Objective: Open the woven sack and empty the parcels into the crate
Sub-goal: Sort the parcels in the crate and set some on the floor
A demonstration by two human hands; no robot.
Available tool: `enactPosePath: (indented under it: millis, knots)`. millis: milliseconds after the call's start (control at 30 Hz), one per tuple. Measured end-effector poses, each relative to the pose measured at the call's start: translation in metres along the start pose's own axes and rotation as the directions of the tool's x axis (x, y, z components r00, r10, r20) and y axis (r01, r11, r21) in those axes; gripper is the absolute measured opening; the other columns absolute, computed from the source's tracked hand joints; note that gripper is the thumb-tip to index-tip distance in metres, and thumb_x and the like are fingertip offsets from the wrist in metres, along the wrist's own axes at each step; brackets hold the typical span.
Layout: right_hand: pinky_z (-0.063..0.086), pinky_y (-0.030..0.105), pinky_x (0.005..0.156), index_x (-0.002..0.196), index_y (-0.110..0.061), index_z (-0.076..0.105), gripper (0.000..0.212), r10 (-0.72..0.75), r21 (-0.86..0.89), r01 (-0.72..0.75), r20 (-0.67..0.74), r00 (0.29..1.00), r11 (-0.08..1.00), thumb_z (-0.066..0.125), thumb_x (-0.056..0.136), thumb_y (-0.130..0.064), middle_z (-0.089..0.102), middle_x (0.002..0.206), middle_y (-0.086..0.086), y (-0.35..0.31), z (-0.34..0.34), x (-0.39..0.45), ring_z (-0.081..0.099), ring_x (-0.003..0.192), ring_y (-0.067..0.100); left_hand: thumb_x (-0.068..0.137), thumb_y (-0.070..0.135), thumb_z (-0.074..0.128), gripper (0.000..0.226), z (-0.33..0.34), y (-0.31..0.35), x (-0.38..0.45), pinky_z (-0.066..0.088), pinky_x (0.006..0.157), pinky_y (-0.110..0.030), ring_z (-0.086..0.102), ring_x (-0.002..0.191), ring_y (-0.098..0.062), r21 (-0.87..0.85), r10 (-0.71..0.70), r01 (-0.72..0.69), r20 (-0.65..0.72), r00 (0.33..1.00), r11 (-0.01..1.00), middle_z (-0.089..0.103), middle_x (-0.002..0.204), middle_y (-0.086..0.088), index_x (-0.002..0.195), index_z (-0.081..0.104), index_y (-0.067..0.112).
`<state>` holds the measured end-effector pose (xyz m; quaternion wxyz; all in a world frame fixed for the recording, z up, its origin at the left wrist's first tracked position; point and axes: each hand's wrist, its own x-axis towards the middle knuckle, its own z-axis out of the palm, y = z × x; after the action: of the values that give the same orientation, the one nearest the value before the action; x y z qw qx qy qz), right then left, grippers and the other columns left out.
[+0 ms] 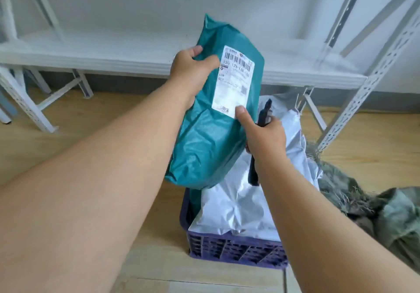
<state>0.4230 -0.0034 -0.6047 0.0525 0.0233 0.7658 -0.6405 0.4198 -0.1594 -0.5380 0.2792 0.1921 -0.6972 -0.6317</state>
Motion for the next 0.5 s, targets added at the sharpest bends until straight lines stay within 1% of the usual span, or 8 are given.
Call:
enactPosePath:
  millis: [67, 100, 167, 200, 267, 367, 433, 500]
  knots:
    - [0.049, 0.033, 0.077, 0.115, -0.018, 0.055, 0.056, -0.01, -0.093, 0.003, -0.071, 0.997, 0.996, 0.074, 0.073, -0.048, 0.065, 0.106, -0.002, 0.004, -0.024, 0.013, 0.063, 0.094, 0.02, 0.065, 0.026, 0.065, 0.043, 0.021, -0.019, -0.004, 0.056, 0.087, -0.044, 0.07, 0.095, -0.027, 0.039, -0.074, 0.071, 0.068, 0.995, 0.997, 0.073, 0.104, -0.007, 0.107, 0.07, 0.015]
    - [0.045, 0.031, 0.074, 0.116, -0.017, 0.054, 0.051, -0.006, -0.151, -0.007, -0.085, 0.996, 0.989, 0.073, 0.075, -0.041, 0.063, 0.109, 0.0, 0.007, -0.033, 0.02, 0.061, 0.093, 0.021, 0.069, 0.03, 0.066, 0.04, 0.029, -0.028, -0.008, 0.055, 0.09, -0.044, 0.067, 0.103, -0.03, 0.161, -0.122, 0.107, 0.08, 0.989, 0.981, 0.069, 0.113, -0.009, 0.107, 0.069, 0.016]
    - [0.043, 0.032, 0.072, 0.12, -0.014, 0.051, 0.047, 0.018, -0.285, -0.04, -0.079, 0.997, 0.958, 0.068, 0.079, -0.028, 0.059, 0.118, 0.008, 0.015, -0.043, 0.03, 0.056, 0.089, 0.025, 0.081, 0.035, 0.067, 0.054, 0.04, -0.054, -0.015, 0.047, 0.101, -0.039, 0.053, 0.121, -0.029, 0.513, -0.184, 0.13, 0.054, 0.981, 0.848, 0.046, 0.137, -0.011, 0.13, 0.055, 0.015]
    - [0.043, 0.033, 0.072, 0.122, -0.013, 0.05, 0.046, 0.009, -0.338, -0.036, -0.08, 0.997, 0.94, 0.066, 0.08, -0.025, 0.056, 0.121, 0.01, 0.019, -0.044, 0.033, 0.054, 0.088, 0.026, 0.085, 0.034, 0.066, 0.06, 0.043, -0.066, -0.021, 0.042, 0.105, -0.036, 0.047, 0.127, -0.028, 0.634, -0.167, 0.09, 0.063, 0.984, 0.768, 0.036, 0.144, -0.011, 0.138, 0.046, 0.014]
    - [0.046, 0.033, 0.077, 0.125, -0.017, 0.052, 0.045, -0.086, -0.378, 0.056, -0.065, 0.994, 0.924, 0.064, 0.082, -0.022, 0.057, 0.122, 0.008, 0.028, -0.041, 0.034, 0.056, 0.092, 0.025, 0.087, 0.029, 0.065, 0.066, 0.046, -0.086, -0.036, 0.035, 0.11, -0.035, 0.039, 0.133, -0.025, 0.72, -0.125, -0.027, 0.157, 0.98, 0.693, 0.028, 0.15, -0.008, 0.146, 0.036, 0.02]
    - [0.044, 0.028, 0.084, 0.129, -0.027, 0.056, 0.047, -0.23, -0.477, 0.256, 0.114, 0.967, 0.841, 0.068, 0.084, -0.026, 0.061, 0.125, -0.001, 0.043, -0.026, 0.03, 0.06, 0.109, 0.021, 0.085, 0.036, 0.065, 0.074, 0.047, -0.12, -0.049, 0.027, 0.114, -0.046, 0.03, 0.139, -0.025, 0.816, -0.16, -0.08, 0.207, 0.965, 0.573, 0.026, 0.152, 0.001, 0.148, 0.027, 0.037]
    - [0.04, 0.025, 0.077, 0.129, -0.032, 0.055, 0.048, -0.184, -0.595, 0.298, 0.246, 0.952, 0.747, 0.069, 0.083, -0.024, 0.055, 0.132, -0.007, 0.062, -0.018, 0.031, 0.058, 0.113, 0.018, 0.086, 0.043, 0.061, 0.077, 0.045, -0.136, -0.056, 0.015, 0.116, -0.055, 0.019, 0.143, -0.025, 0.901, -0.236, -0.087, 0.203, 0.95, 0.424, 0.019, 0.156, 0.003, 0.149, 0.016, 0.044]
    - [0.038, 0.025, 0.073, 0.131, -0.037, 0.051, 0.054, -0.107, -0.687, 0.285, 0.291, 0.951, 0.669, 0.065, 0.083, -0.017, 0.043, 0.143, -0.013, 0.078, -0.015, 0.032, 0.057, 0.113, 0.015, 0.089, 0.049, 0.056, 0.075, 0.04, -0.14, -0.06, 0.004, 0.115, -0.059, 0.013, 0.145, -0.025, 0.949, -0.325, -0.138, 0.23, 0.917, 0.283, 0.014, 0.158, 0.004, 0.148, 0.01, 0.048]
